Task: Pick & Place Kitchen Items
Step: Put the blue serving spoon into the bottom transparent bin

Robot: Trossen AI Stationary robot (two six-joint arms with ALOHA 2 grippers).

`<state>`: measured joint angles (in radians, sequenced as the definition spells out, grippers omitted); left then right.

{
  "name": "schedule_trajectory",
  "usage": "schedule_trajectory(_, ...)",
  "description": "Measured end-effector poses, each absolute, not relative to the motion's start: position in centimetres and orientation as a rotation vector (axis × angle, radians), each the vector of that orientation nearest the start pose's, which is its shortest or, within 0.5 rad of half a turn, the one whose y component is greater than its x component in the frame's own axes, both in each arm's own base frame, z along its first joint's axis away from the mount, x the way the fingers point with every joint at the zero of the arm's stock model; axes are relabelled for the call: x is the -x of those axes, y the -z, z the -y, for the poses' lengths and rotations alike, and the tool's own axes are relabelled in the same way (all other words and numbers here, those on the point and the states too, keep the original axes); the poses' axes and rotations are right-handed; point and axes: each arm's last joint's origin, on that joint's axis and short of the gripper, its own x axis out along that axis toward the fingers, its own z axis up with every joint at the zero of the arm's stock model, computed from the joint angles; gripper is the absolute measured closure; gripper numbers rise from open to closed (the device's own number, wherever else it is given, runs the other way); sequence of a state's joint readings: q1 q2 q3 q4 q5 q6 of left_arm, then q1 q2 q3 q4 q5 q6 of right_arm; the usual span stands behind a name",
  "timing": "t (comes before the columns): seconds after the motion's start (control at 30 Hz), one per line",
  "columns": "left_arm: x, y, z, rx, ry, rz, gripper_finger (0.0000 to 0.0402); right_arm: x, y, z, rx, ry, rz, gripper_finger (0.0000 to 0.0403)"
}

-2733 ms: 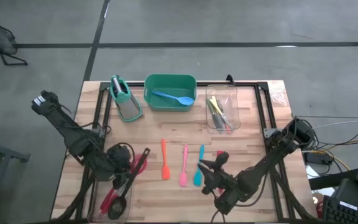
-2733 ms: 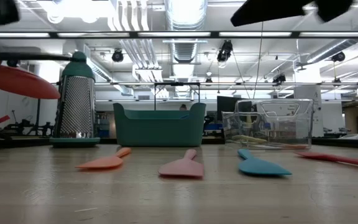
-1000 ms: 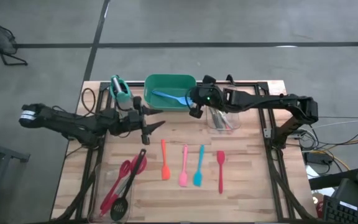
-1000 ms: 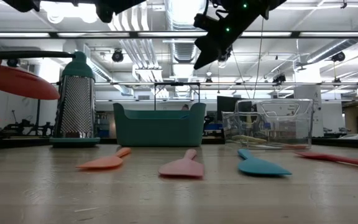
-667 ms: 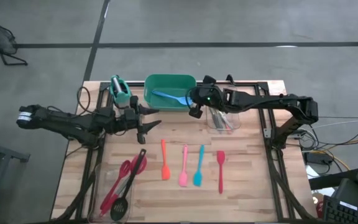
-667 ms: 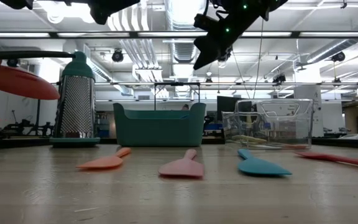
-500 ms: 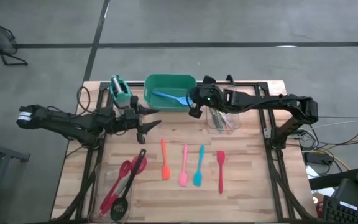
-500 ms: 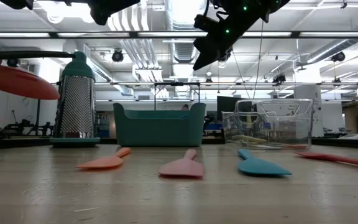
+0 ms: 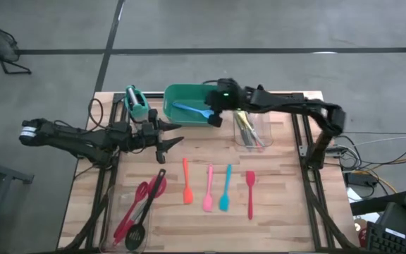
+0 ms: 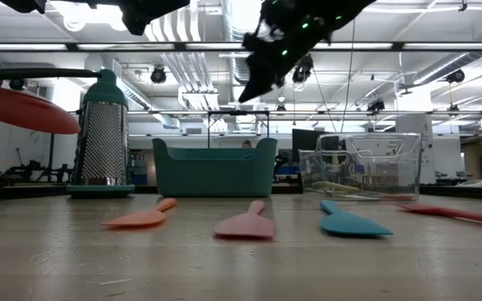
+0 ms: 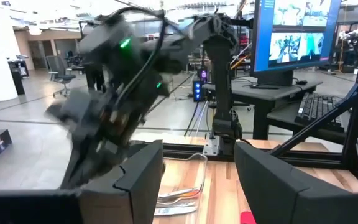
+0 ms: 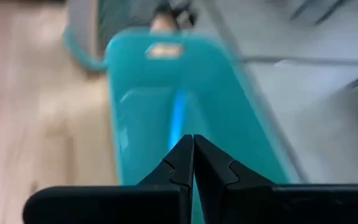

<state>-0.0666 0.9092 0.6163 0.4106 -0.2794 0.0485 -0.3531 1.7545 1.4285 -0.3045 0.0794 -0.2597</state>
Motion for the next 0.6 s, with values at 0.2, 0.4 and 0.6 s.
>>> schedule_trajectory(0.2, -20.3, -31.1, 0.6, -0.004, -0.213, 0.12, 0.0195, -39.7, -26.9, 16.2, 0.052, 0.303, -0.88, 0.0381)
schedule_trajectory(0.4, -20.2, -31.0, 0.6, -0.004, -0.212, 0.108, 0.0195, -42.1, -25.5, 16.7, 0.019, 0.234, -1.0, 0.0313)
schedule_trajectory(0.6, -20.2, -30.9, 0.6, 0.017, -0.208, 0.097, 0.0195, -44.0, -23.6, 17.8, 0.0, 0.214, -1.123, 0.0239)
